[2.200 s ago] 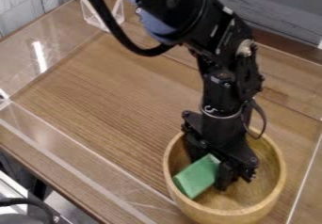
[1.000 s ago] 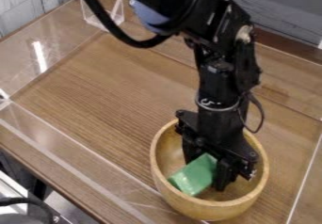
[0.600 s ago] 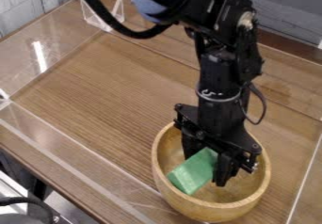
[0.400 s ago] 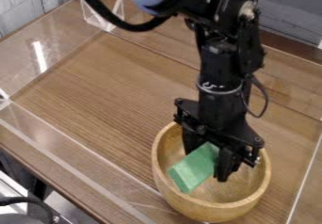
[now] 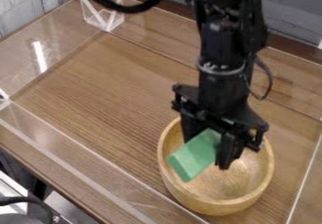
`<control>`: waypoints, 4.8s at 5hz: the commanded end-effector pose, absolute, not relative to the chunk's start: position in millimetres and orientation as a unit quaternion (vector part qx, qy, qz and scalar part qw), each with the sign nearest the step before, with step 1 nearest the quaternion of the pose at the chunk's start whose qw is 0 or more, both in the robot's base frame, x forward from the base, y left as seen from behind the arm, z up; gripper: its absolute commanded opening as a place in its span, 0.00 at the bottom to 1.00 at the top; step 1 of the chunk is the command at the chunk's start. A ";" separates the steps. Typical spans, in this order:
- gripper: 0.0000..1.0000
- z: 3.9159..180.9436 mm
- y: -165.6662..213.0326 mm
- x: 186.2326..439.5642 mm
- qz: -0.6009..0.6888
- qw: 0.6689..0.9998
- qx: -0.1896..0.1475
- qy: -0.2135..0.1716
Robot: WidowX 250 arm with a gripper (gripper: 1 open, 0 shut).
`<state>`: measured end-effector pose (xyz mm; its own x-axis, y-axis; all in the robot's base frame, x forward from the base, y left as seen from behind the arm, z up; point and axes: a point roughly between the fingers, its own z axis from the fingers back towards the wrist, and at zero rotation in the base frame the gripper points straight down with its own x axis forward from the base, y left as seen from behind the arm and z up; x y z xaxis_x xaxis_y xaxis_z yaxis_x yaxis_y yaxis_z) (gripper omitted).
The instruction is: Remove the green block from inside the brown bowl and put it on the table
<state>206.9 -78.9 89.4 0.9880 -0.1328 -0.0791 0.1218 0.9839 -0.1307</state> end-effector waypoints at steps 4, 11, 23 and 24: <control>0.00 156.6 9.6 232.3 0.025 0.998 -0.054 -0.023; 0.00 111.5 25.9 242.0 0.018 0.999 -0.037 -0.026; 0.00 70.1 43.8 257.7 0.016 0.999 -0.027 -0.035; 0.00 64.9 51.5 261.0 0.016 0.999 -0.026 -0.035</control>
